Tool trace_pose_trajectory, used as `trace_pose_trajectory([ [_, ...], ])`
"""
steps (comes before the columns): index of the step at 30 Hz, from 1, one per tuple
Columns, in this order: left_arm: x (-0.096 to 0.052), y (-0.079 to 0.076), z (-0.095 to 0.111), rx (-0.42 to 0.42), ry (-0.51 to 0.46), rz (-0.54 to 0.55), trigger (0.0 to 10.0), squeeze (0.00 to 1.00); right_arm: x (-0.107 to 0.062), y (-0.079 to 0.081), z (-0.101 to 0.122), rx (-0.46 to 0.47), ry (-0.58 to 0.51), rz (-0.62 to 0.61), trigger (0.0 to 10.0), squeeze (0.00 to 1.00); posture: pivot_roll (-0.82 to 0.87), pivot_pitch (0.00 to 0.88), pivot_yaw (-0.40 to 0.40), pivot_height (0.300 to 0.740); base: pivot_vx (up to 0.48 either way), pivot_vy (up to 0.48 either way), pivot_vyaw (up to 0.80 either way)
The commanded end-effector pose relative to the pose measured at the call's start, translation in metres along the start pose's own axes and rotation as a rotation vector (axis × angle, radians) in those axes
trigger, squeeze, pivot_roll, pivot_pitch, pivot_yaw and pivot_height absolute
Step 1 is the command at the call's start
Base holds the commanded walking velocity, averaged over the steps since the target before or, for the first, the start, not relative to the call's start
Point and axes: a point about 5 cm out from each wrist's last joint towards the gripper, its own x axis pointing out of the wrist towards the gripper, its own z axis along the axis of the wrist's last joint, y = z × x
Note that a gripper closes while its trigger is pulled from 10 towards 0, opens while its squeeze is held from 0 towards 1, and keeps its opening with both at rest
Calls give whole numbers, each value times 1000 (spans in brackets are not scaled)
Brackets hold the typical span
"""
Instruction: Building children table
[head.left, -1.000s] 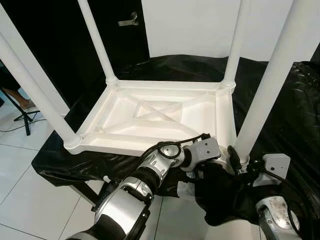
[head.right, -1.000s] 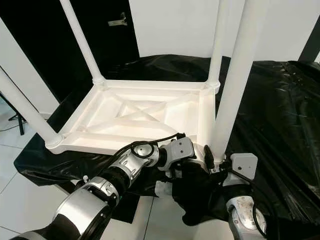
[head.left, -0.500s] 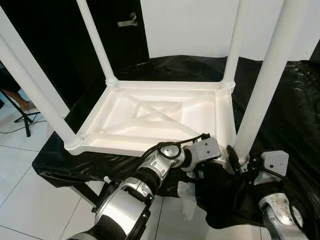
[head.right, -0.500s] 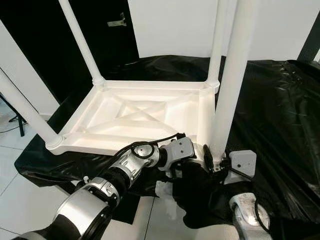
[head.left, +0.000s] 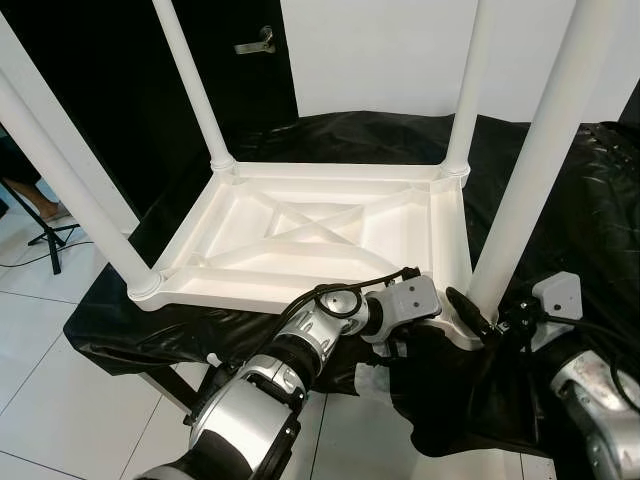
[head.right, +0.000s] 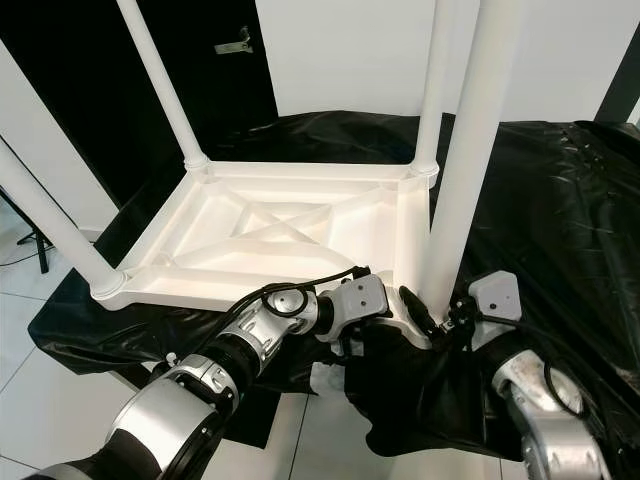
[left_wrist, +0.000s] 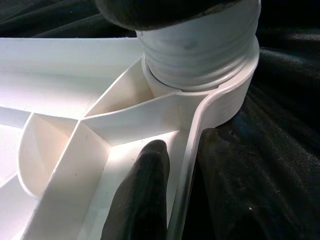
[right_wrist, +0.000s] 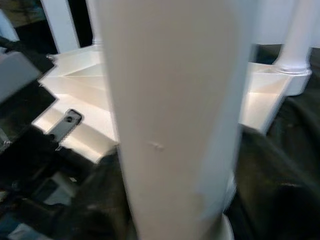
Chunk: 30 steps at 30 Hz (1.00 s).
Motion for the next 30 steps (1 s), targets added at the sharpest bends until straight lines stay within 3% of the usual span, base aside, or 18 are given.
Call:
trace_pose_trajectory([
  [1, 11, -18, -40, -100, 178, 246, 10000, 0, 0, -1, -5, 10, 51, 118, 0, 0, 25, 0, 76, 740, 0, 0, 0],
  [6, 10, -18, -40, -103, 178, 249, 10000, 0, -1, -3, -9, 14, 86, 175, 0, 0, 28, 0, 73, 740, 0, 0, 0],
  [9, 9, -17, -41, -108, 179, 255, 10000, 0, -1, -13, -11, 1, 129, 168, 0, 0, 29, 0, 73, 740, 0, 0, 0],
  [17, 10, -19, -41, -101, 177, 243, 10000, 0, -3, -8, -22, 72, 145, 100, 0, 0, 22, 0, 80, 740, 0, 0, 0],
  [19, 10, -19, -41, -100, 177, 242, 10000, 0, -1, -7, -22, 98, 121, 39, 0, 0, 21, 0, 80, 740, 0, 0, 0],
  [22, 10, -19, -42, -100, 180, 245, 10000, 0, 0, 22, -27, 135, 64, -226, 0, 0, 32, 0, 79, 740, 0, 0, 0],
  [24, 9, -18, -42, -101, 180, 247, 10000, 0, -1, 31, -28, 142, 55, -278, 0, 0, 33, 0, 79, 740, 0, 0, 0],
  [30, 8, -19, -45, -100, 187, 244, 10000, 0, 0, 26, -27, 114, 21, -493, 0, 0, 31, 0, 83, 740, 0, 0, 0],
])
